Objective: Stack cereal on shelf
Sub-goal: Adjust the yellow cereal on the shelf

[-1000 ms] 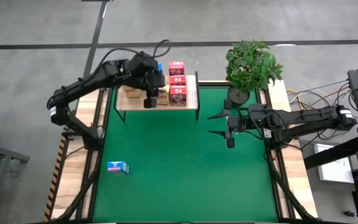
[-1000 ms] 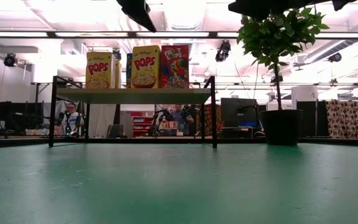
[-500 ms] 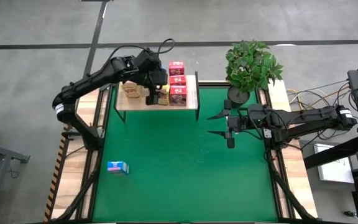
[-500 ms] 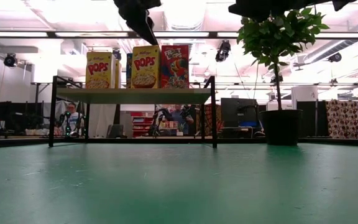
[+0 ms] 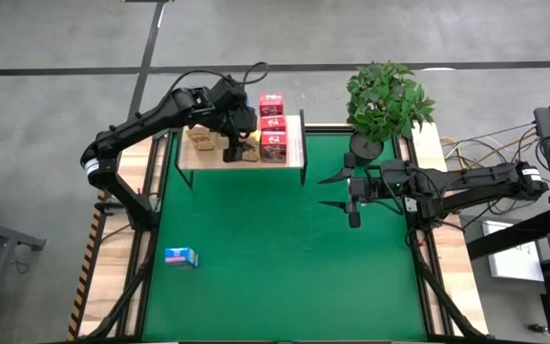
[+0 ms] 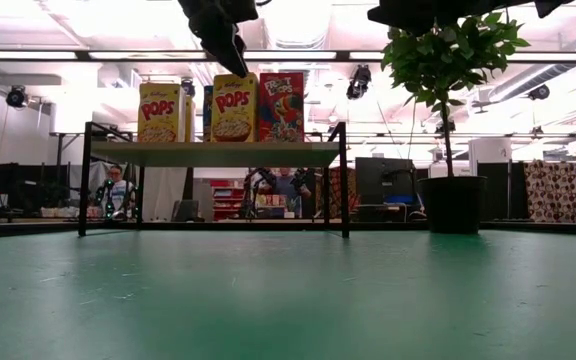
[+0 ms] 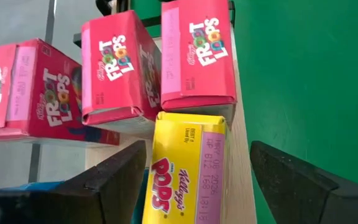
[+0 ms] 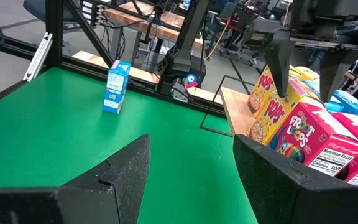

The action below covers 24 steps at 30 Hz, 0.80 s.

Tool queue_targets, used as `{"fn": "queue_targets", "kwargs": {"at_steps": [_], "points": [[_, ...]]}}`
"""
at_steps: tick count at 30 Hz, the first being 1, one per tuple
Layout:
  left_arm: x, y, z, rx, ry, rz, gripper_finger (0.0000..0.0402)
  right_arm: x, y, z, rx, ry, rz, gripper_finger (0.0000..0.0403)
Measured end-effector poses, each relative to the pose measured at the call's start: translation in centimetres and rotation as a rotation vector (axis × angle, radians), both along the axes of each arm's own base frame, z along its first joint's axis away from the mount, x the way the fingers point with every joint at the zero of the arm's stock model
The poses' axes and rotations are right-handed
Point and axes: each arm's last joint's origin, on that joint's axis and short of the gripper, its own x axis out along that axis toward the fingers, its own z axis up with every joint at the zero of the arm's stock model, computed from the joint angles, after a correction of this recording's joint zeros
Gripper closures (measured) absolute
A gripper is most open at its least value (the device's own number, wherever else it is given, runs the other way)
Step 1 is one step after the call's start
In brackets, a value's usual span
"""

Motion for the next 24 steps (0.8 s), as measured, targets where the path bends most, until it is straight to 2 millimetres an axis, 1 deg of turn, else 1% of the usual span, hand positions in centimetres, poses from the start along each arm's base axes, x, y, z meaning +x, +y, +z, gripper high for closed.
{"fn": "queue_targets", "kwargs": {"at_steps": [7, 12, 24], "points": [[-0.01, -0.04, -0.03, -0.01, 0.0, 0.006, 0.013, 0.0, 0.0, 0.0, 0.0, 0.0, 0.0, 0.0181], [-0.08, -0.39, -0.16, -0.059, 0.006, -0.023, 0.013, 0.0, 0.0, 0.0, 0.0, 0.0, 0.0, 0.0181], [-0.07, -0.39, -0.34, -0.076, 0.009, -0.005, 0.0132, 0.0, 0.0, 0.0, 0.0, 0.0, 0.0, 0.0181]]}}
